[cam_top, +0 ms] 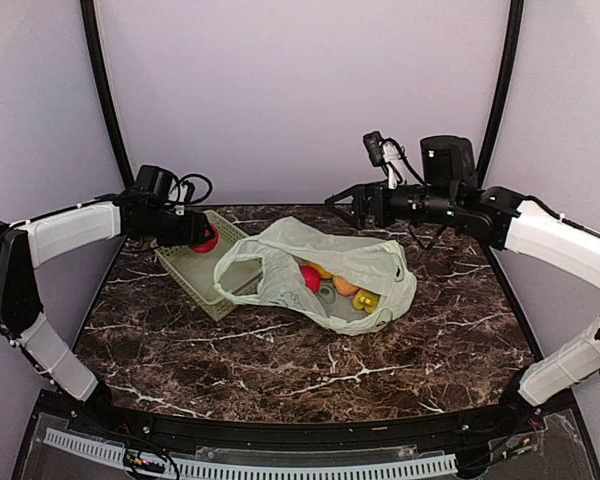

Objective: Untie the knot of the plastic bag and take out the fruit
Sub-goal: Place the fake fruit in the bin.

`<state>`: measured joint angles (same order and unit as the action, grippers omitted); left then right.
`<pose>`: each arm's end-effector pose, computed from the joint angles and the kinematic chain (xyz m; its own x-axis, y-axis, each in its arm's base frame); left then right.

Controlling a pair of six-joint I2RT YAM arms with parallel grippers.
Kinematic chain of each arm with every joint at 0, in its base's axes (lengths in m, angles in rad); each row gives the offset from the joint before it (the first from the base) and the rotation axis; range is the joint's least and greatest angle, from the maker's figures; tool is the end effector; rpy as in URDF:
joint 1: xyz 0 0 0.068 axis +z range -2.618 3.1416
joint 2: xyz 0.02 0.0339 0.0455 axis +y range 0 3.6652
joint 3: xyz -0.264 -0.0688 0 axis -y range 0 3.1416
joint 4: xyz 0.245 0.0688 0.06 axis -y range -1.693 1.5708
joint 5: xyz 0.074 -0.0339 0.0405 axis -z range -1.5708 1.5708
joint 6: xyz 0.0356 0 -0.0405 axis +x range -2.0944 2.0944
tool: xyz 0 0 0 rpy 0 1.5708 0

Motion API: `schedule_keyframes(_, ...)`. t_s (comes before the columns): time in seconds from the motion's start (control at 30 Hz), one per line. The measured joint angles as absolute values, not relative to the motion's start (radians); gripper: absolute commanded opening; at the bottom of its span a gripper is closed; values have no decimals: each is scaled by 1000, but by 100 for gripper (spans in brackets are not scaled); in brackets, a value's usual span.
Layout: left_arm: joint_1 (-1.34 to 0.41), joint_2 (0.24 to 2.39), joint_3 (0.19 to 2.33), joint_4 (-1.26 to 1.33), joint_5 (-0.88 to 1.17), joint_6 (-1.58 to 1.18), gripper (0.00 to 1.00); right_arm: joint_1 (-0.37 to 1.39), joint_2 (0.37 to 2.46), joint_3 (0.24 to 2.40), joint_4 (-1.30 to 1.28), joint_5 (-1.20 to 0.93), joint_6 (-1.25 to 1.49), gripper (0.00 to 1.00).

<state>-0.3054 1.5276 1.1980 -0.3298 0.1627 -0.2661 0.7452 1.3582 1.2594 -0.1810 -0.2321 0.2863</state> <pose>0.3283 -0.1096 0.2879 -0.6739 -0.0596 -0.7364 0.2504 0.9193 -0.3036 0.2285 0.2220 0.3771 -0.4270 -0.0200 -0.9040 -0.7316 0.5952 0.3324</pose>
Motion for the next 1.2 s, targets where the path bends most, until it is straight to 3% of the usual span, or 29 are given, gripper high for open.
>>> schedule_keyframes(0.27,-277,1787,1302,-317,58,-221,36,745,1380,1258,-183,-216,289,99)
schedule_keyframes(0.6,-273,1951,1386,-236,-25,-186,41,745,1396,1258,-187,-204,289,99)
schedule_keyframes(0.77,-270,1978,1400,-208,-59,-175,54,745,1399,1258,-189,-204,289,99)
schedule_keyframes(1.07,-255,1987,1425,-173,-57,-165,90,745,1399,1258,-196,-200,289,99)
schedule_keyframes(1.2,-251,1987,1425,-173,-44,-160,98,745,1399,1258,-205,-197,289,99)
